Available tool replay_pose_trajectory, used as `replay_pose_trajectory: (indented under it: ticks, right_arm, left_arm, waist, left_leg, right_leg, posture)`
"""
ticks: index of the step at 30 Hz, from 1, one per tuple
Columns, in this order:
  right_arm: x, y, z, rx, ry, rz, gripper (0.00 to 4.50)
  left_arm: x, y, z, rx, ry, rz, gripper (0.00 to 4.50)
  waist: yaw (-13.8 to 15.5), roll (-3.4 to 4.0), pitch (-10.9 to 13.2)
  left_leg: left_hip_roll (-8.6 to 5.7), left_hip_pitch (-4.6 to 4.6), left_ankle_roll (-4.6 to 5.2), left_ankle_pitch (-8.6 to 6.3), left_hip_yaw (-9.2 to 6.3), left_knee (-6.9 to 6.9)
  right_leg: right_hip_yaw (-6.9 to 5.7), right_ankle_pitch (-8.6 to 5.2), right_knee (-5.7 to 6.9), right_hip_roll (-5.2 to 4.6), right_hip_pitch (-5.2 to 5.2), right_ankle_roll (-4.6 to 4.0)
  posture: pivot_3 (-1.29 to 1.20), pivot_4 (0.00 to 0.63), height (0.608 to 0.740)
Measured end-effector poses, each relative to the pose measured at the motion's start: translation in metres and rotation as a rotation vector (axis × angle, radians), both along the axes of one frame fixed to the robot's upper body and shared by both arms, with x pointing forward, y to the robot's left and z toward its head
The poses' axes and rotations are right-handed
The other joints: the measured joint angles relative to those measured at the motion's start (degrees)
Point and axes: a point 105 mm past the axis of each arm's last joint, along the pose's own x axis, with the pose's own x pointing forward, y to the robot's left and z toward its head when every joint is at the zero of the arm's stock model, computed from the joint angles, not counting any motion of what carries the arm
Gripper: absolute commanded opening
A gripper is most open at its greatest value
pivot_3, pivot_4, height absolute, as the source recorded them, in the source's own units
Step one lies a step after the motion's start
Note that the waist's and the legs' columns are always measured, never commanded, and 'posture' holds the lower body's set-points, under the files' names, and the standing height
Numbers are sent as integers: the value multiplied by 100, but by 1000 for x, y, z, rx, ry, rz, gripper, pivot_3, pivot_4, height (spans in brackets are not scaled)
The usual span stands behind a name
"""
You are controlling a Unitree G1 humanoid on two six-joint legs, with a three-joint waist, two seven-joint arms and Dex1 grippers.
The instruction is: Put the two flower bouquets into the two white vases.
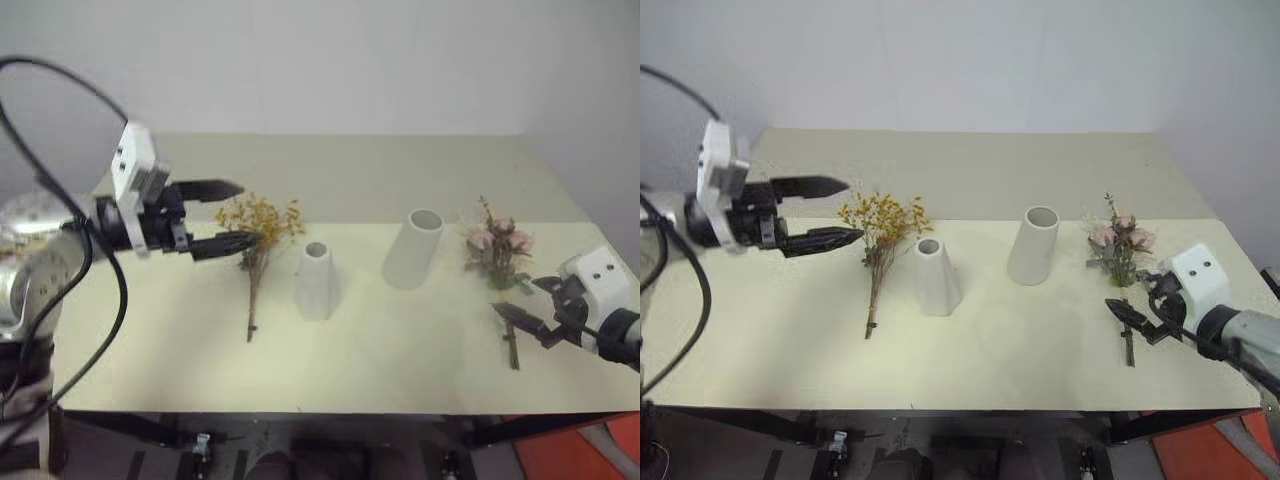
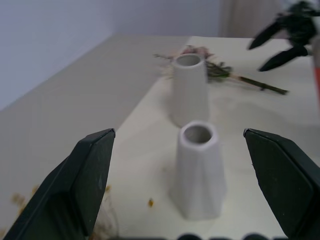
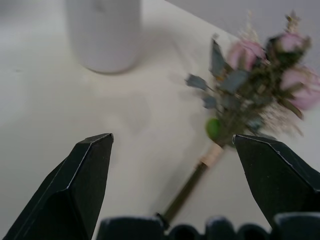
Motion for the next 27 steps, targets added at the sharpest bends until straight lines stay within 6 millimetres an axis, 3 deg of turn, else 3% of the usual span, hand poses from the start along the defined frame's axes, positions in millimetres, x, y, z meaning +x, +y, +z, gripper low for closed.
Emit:
replay_pose_trajectory:
  ticks: [3, 9, 14, 27]
  right_arm:
    - [13, -4, 4, 3, 75, -70, 4500]
    - [30, -6, 18, 23, 181, -140, 4500]
    - [40, -6, 9, -9, 280, -169, 4500]
    - [54, -18, -4, 15, 419, -274, 4500]
  left_arm:
    - [8, -24, -1, 18, 55, -131, 4488]
    - [13, -71, 22, 57, 21, -387, 4488]
    - [22, -108, 7, 139, 16, -499, 4488]
    - [33, -120, -10, 226, 4, -518, 4488]
  waist:
    - [-14, 0, 13]
    - [37, -1, 16]
    - [35, 0, 16]
    - [25, 2, 18]
  left_leg:
    - [-2, -13, 0, 1, 26, 4]
    - [-1, -44, 1, 1, 30, 17]
    - [-3, -162, 8, -3, 30, 87]
    - [-4, -175, 10, -4, 29, 99]
  right_leg:
    - [-3, 3, 4, 1, -10, -5]
    - [-19, 3, -4, 1, -21, -4]
    - [-18, 9, 32, 0, -122, 5]
    - [-18, 11, 31, 0, -132, 10]
  posture:
    - [0, 150, 740]
    - [0, 150, 740]
    - [0, 150, 740]
    - [0, 150, 740]
